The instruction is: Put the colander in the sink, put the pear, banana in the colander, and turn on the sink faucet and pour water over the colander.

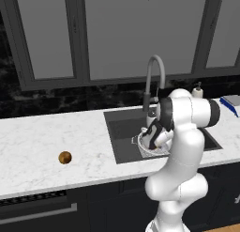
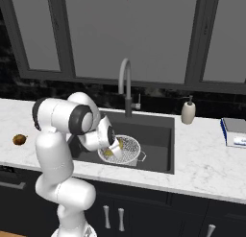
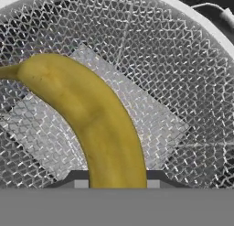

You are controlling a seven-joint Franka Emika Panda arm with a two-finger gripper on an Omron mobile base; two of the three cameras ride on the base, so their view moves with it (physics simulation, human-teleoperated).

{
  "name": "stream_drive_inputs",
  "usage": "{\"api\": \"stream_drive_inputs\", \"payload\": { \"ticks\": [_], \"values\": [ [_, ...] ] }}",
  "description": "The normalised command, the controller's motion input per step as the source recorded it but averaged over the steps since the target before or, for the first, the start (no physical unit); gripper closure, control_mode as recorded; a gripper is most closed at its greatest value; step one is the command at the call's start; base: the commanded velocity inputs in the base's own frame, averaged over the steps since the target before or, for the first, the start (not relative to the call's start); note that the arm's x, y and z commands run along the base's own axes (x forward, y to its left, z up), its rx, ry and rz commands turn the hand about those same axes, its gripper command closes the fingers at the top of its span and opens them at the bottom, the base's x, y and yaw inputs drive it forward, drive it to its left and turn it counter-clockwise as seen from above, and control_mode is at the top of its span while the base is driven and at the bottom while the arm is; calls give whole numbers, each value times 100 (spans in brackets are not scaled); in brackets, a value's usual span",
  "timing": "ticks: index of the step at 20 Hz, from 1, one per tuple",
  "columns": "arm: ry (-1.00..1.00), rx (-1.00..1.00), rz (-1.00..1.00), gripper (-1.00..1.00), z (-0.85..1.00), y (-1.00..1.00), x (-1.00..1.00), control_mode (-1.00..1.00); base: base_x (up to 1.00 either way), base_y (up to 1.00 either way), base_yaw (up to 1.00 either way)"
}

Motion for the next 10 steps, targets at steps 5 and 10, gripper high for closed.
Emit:
{"api": "stream_drive_inputs", "payload": {
  "ticks": [5, 10],
  "values": [
    [0, 0, 0, 100, -30, -1, 17, -100, 0, 0, 0],
    [0, 0, 0, 100, -13, 0, 11, -100, 0, 0, 0]
  ]
}}
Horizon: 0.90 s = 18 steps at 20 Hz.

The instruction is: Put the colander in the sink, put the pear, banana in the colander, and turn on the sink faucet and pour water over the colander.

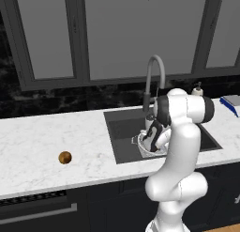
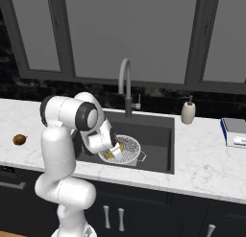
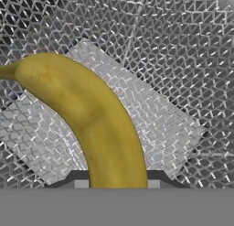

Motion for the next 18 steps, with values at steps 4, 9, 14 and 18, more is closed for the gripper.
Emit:
{"api": "stream_drive_inputs", "payload": {
  "ticks": [4, 9, 14, 18],
  "values": [
    [0, 0, 0, -100, 0, 0, 5, -100, 0, 0, 0],
    [0, 0, 0, -100, 26, -4, 0, -100, 0, 0, 0],
    [0, 2, 0, -100, 77, 0, 0, -100, 0, 0, 0],
    [0, 7, 3, -100, 100, 0, -8, -100, 0, 0, 0]
  ]
}}
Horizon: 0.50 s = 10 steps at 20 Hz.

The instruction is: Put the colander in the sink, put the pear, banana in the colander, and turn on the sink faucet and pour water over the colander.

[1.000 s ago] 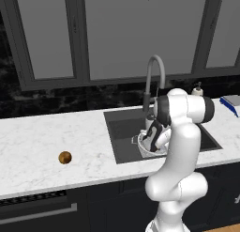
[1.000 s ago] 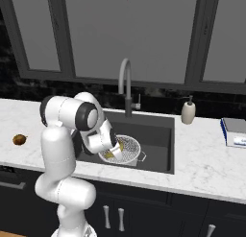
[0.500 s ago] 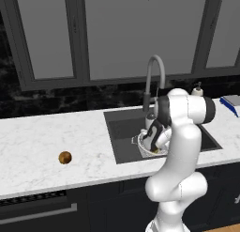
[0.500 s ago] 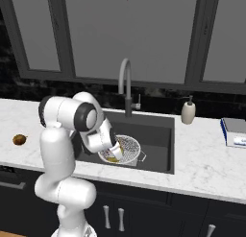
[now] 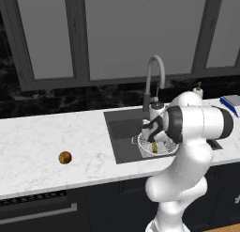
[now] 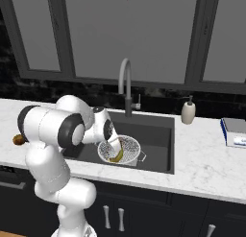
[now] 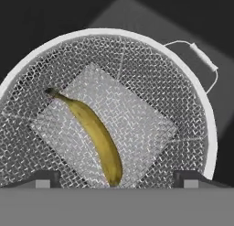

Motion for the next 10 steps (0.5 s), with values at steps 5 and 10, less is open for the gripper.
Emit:
{"api": "stream_drive_inputs", "payload": {
  "ticks": [5, 10],
  "values": [
    [1, 8, 11, -100, 100, 30, -27, -100, 0, 0, 0],
    [13, 3, 21, -100, 70, 73, -28, -100, 0, 0, 0]
  ]
}}
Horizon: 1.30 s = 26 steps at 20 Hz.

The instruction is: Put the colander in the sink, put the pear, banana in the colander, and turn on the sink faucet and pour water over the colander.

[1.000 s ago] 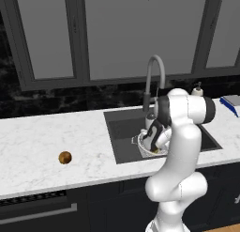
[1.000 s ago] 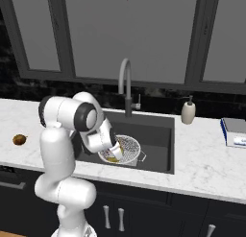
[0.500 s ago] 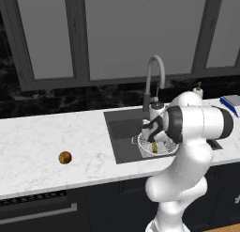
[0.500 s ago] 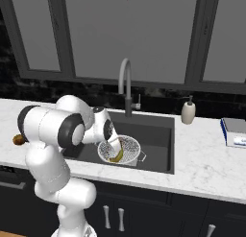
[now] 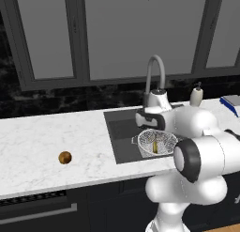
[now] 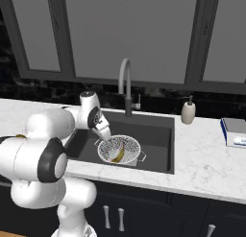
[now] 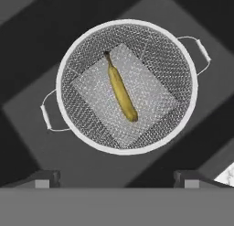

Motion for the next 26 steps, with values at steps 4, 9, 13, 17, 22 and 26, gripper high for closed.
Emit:
{"api": "stream_drive_inputs", "payload": {
  "ticks": [4, 9, 13, 17, 22, 26],
  "values": [
    [19, 0, 24, -100, 51, 100, -25, -100, 0, 0, 0],
    [20, 0, 23, -100, 42, 100, -19, -100, 0, 0, 0],
    [18, 0, 23, -100, 17, 100, -21, -100, 0, 0, 0],
    [9, 0, 24, -100, 0, 100, -39, -100, 0, 0, 0],
    [3, 0, 25, -100, 0, 100, -47, -100, 0, 0, 0],
    [0, 0, 24, -100, -7, 89, -45, -100, 0, 0, 0]
  ]
}}
